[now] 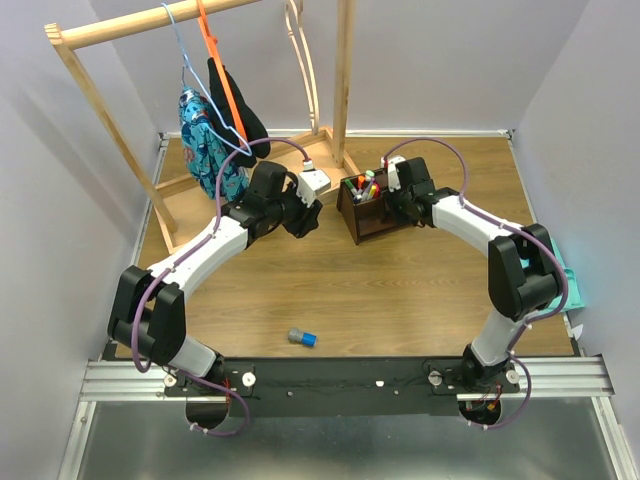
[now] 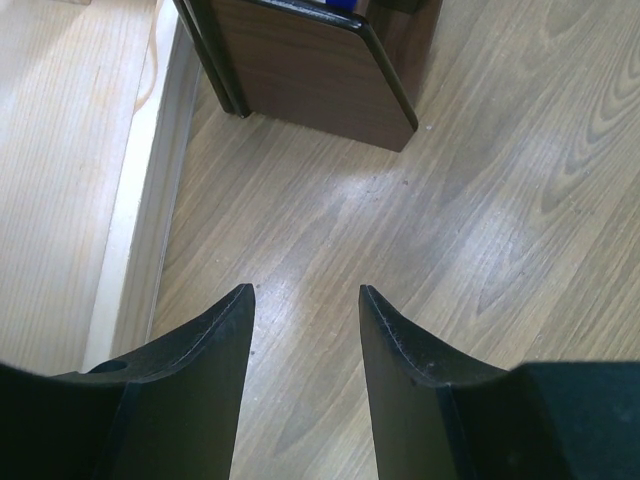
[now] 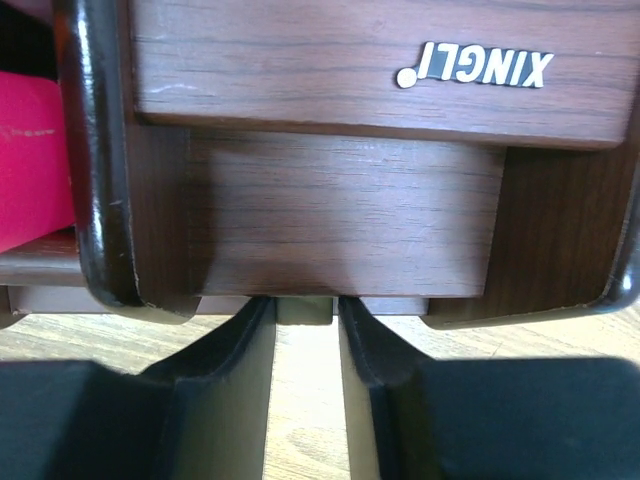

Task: Sort the stationery into containers
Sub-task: Place the stationery in the storage box, then pick up the stationery from the corner of the board.

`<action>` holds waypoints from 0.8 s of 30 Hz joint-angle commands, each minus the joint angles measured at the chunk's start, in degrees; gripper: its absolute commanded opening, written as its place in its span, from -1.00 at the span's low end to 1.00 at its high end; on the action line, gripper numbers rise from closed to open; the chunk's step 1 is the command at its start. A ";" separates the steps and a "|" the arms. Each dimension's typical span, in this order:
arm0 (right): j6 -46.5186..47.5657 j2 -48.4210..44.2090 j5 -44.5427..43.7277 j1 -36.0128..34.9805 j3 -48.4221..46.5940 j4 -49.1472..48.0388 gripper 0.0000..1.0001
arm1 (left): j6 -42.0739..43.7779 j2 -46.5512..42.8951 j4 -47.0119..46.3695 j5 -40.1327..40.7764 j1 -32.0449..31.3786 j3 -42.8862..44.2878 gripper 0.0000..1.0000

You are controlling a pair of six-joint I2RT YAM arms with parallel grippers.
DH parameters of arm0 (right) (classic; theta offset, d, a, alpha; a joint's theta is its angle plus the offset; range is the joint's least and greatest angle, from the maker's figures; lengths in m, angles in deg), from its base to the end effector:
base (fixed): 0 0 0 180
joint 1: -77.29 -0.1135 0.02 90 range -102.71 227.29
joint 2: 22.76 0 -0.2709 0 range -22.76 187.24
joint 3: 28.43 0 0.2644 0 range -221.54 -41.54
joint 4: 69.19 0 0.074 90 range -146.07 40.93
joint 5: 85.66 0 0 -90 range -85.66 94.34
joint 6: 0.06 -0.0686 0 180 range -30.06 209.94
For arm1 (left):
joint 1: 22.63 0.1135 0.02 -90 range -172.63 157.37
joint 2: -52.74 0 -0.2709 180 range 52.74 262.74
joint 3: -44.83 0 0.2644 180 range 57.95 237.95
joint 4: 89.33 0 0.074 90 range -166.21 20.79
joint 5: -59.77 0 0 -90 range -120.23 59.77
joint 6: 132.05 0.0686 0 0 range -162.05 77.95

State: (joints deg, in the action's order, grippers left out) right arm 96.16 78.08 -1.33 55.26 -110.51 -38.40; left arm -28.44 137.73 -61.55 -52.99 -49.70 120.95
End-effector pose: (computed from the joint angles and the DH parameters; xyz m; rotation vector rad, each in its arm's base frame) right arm 0.3859 0.1489 0.1863 -0.5499 2.3669 0.0039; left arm 0.3153 -0.1910 0.2607 0.9730 1.9849 -0.5691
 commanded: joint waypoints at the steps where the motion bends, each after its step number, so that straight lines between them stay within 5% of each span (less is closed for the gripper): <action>1: -0.94 -2.83 -1.62 0.14 0.23 -1.06 -0.21 | -0.33 -0.18 -0.77 -2.02 0.26 0.37 0.10; 15: -0.95 -9.59 -0.66 0.22 4.90 3.24 -0.07 | 0.45 -1.23 0.63 -2.64 0.18 0.89 0.11; 24: 9.77 -18.13 24.47 -2.40 8.68 13.70 0.04 | 12.99 -7.64 8.97 -5.53 0.26 -3.58 0.12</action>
State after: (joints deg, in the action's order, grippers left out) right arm 99.59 62.74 8.90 55.26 -103.19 -30.84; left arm -25.45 136.03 -58.60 -54.70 -49.70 120.45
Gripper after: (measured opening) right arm 0.497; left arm 0.556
